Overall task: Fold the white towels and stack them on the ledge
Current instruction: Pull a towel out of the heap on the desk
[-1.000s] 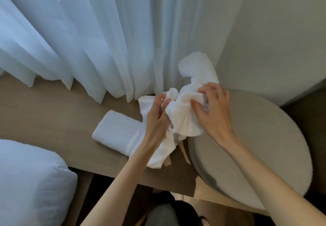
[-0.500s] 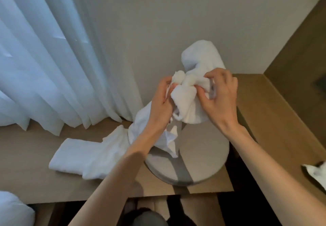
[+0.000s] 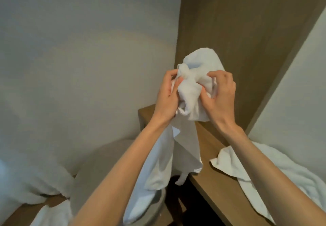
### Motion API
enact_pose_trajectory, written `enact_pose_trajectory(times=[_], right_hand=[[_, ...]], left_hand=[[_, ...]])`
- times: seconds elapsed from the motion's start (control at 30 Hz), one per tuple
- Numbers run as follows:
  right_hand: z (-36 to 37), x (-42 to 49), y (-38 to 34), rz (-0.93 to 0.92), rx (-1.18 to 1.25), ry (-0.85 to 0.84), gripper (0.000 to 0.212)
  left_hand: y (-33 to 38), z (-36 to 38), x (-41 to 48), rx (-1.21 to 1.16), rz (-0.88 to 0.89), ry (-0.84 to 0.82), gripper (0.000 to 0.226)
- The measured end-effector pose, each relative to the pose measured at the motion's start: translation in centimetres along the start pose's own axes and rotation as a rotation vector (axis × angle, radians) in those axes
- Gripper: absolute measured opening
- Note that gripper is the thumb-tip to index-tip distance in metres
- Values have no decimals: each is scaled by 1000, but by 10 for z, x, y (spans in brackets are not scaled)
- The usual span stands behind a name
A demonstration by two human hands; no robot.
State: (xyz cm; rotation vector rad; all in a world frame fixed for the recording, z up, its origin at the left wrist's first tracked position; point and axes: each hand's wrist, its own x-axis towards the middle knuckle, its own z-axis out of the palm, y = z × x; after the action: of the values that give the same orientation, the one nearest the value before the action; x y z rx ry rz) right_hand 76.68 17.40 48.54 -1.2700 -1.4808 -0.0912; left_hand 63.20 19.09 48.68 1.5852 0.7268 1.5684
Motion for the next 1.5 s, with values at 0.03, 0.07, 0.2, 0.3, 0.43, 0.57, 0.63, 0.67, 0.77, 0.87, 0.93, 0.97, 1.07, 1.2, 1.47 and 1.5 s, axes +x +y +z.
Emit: enact_pose_trajectory(times=[0.03, 0.07, 0.2, 0.3, 0.43, 0.57, 0.63, 0.67, 0.77, 0.87, 0.93, 0.97, 1.07, 1.2, 1.47, 1.5], right_hand=[[-14, 7, 6, 15, -26, 39, 33], [-29, 14, 12, 26, -55, 79, 33], [-89, 34, 29, 63, -205, 235, 33], [-132, 38, 43, 112, -323, 370, 29], [-179, 17, 73, 217, -484, 483, 26], [-211, -24, 117, 372, -577, 499, 24], [-222, -48, 145, 477, -602, 467, 26], [-227, -61, 159, 537, -609, 447, 28], [-233, -99, 204, 712, -612, 355, 32], [-236, -131, 248, 885, -581, 175, 38], [-238, -149, 274, 944, -540, 26, 42], [-239, -157, 285, 959, -518, -42, 43], [-241, -176, 311, 976, -483, -219, 45], [-249, -184, 330, 1005, -540, -422, 49], [-245, -155, 269, 662, -615, -52, 36], [-238, -149, 258, 606, -602, -51, 34]], left_hand=[[2, 16, 8, -28, 18, -46, 14], [5, 33, 16, -53, 36, -92, 16], [15, 98, 41, -147, 93, -260, 18], [19, 148, 50, -202, 94, -393, 14], [12, 213, 41, -253, 37, -573, 10], [-19, 274, 10, -288, -112, -704, 14], [-42, 302, -9, -258, -192, -757, 15], [-54, 315, -18, -240, -227, -784, 16], [-93, 352, -43, -174, -289, -869, 13], [-134, 383, -63, -63, -291, -937, 10], [-163, 400, -76, 38, -258, -998, 19], [-177, 406, -82, 104, -239, -1029, 27], [-208, 416, -100, 286, -256, -1124, 39], [-223, 420, -107, 420, -223, -1189, 42], [-196, 353, -94, 151, -372, -1056, 37], [-197, 335, -94, 159, -370, -999, 32]])
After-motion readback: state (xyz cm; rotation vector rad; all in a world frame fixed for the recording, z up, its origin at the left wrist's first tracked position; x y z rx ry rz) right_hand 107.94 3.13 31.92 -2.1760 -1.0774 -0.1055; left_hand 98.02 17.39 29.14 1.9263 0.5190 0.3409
